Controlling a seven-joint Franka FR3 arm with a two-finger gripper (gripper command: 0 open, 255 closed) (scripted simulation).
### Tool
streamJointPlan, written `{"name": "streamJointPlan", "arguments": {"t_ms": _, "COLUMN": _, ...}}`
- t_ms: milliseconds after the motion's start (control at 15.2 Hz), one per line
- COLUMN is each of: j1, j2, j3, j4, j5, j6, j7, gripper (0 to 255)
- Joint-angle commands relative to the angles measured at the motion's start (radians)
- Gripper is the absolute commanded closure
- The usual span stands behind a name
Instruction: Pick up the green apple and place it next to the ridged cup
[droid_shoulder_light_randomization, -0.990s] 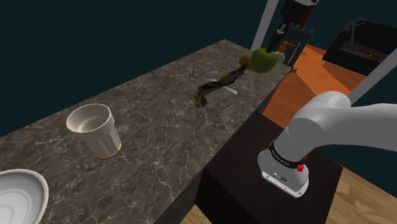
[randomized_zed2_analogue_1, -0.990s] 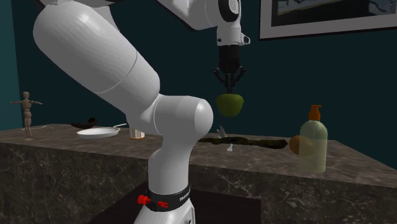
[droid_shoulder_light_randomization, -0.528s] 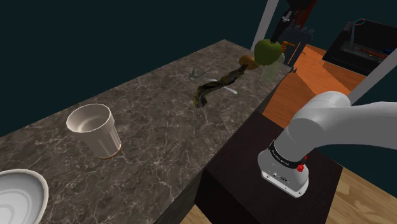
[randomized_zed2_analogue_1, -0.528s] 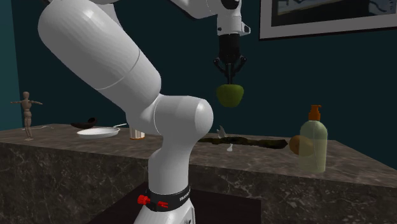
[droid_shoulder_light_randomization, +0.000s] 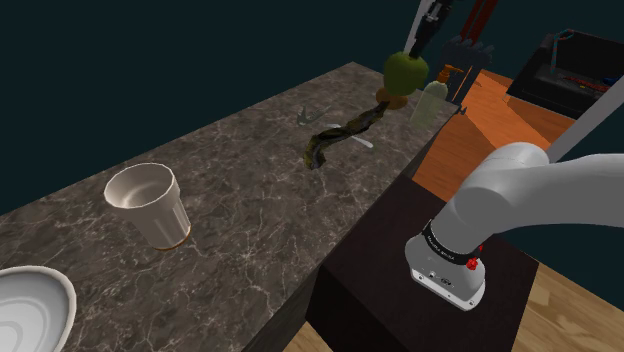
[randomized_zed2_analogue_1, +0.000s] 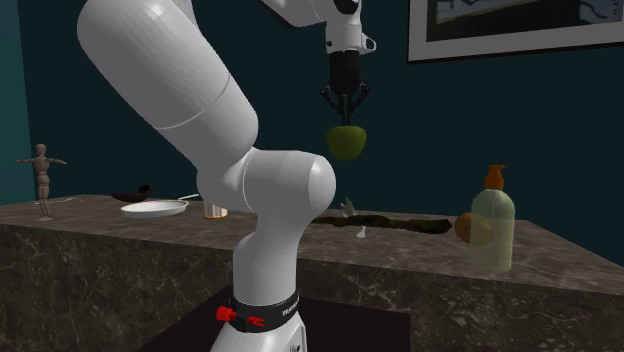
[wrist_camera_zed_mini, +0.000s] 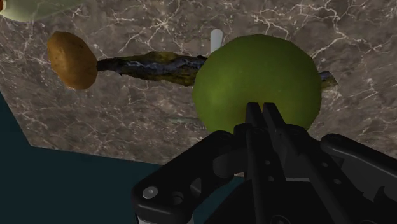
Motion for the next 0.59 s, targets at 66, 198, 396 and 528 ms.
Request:
{"name": "streamJointPlan", "arguments": {"t_ms": 66, "j1": 0.021, "j2": 0.036, "j3": 0.064, "j4": 0.006, "j5": 0.041, "j6": 0.028, "j7": 0.067, "gripper": 255}}
{"name": "streamJointPlan", "arguments": {"t_ms": 198, "j1": 0.035, "j2": 0.07, "j3": 0.105, "j4": 0.022, "j5": 0.066, "j6": 0.045, "j7": 0.11, "gripper": 255}}
{"name": "streamJointPlan", "arguments": {"t_ms": 396, "j1": 0.053, "j2": 0.127, "j3": 0.167, "j4": 0.054, "j5": 0.099, "j6": 0.071, "j7": 0.174, "gripper": 255}}
{"name": "streamJointPlan", "arguments": {"t_ms": 528, "j1": 0.062, "j2": 0.169, "j3": 0.207, "j4": 0.081, "j5": 0.118, "j6": 0.087, "j7": 0.216, "gripper": 255}}
